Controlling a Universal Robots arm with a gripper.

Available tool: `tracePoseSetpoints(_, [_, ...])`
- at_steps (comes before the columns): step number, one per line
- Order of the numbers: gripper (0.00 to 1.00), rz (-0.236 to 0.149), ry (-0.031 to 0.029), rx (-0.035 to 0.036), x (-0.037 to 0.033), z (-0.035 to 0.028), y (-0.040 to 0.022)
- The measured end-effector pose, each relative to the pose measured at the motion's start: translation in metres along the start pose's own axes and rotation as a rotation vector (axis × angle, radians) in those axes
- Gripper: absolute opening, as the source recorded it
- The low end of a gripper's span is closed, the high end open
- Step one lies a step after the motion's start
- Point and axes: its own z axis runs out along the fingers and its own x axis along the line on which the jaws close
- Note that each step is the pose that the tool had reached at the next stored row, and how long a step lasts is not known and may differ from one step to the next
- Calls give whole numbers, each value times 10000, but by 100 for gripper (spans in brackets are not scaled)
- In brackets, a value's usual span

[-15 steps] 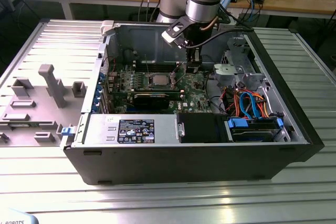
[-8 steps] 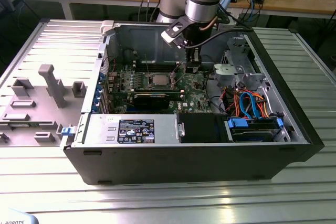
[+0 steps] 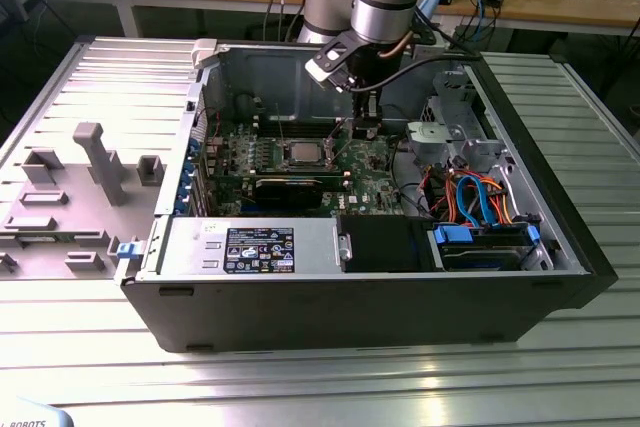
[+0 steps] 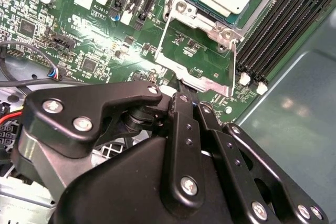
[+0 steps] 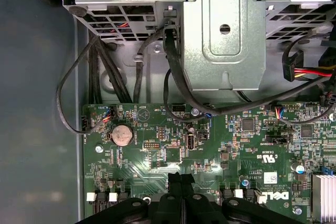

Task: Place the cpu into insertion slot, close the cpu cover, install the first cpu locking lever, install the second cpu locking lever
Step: 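Close the cpu cover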

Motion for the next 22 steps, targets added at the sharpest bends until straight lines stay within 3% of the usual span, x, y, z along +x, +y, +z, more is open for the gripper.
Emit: tracePoseSetpoints(22, [11,1,0,4,-1,15,-46])
